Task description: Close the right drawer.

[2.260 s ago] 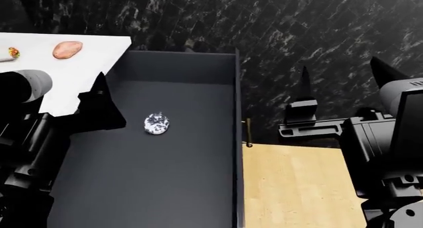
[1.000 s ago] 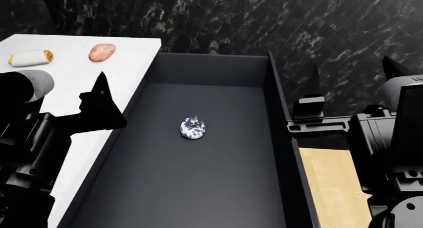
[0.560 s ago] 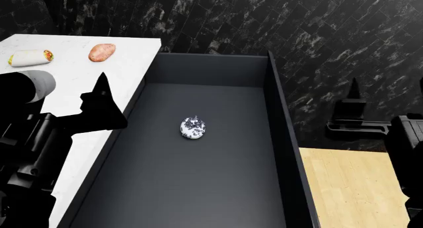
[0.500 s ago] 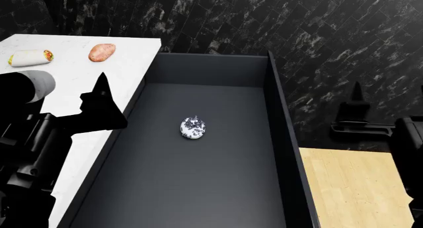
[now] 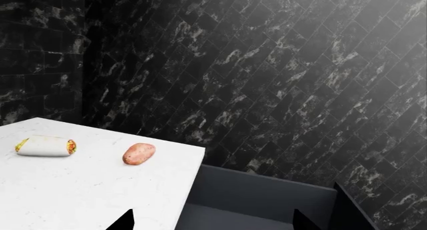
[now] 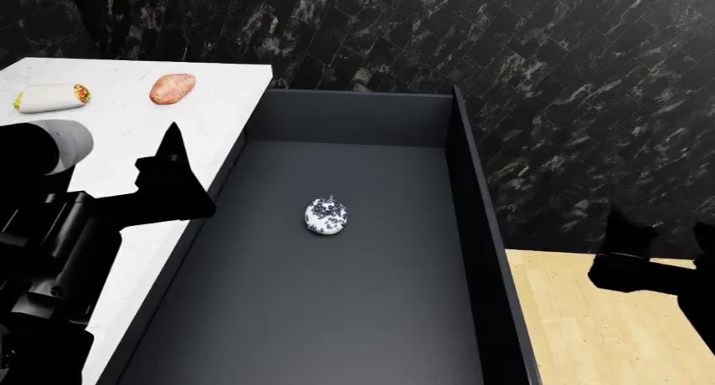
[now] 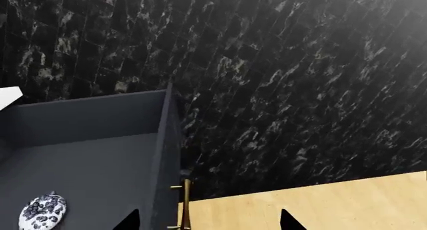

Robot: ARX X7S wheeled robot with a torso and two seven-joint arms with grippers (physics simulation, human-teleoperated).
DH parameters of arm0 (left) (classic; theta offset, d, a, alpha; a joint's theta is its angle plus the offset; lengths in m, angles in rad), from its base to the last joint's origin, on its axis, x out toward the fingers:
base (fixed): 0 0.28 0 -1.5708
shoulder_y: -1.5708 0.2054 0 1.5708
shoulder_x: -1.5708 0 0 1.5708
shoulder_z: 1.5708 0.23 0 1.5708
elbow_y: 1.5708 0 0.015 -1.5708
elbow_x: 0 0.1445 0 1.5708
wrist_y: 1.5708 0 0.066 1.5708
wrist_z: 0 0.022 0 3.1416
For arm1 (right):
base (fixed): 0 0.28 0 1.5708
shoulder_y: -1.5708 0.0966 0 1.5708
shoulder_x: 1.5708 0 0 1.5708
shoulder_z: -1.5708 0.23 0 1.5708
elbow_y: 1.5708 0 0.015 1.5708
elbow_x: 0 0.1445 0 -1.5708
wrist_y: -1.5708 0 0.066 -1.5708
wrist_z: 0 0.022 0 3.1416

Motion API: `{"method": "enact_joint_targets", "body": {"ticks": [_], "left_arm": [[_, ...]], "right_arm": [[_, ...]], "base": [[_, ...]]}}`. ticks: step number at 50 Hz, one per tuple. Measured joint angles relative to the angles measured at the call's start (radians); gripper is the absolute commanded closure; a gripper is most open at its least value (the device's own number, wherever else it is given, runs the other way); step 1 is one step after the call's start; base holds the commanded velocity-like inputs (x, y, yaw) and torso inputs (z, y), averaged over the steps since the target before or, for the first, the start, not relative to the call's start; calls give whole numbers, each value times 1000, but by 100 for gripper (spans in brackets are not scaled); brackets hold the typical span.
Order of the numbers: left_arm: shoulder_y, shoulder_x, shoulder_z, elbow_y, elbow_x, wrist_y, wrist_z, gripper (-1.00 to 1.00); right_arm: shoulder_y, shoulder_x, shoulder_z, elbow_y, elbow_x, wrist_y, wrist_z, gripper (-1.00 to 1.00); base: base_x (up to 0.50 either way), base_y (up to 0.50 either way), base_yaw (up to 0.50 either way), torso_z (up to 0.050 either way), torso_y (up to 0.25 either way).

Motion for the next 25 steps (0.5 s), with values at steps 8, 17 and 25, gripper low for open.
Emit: {"method": "enact_joint_targets", "body": {"ticks": [8,17,25], "left_arm": [[1,0,6,0,6,3,3,-100],[0,-1,13,-2,9,6,2,-100],[0,-4,14,-1,4,10,-1,-100]], "right_arm": [[-98,-41,50,59,-58,-22,-126,-100],[-165,-75,57,123,-128,-40,-223,-100],[-196,-89,43,165,-176,-42,-251,-100]], "base": [[0,0,0,0,0],[0,0,0,0,0],[0,0,0,0,0]]}}
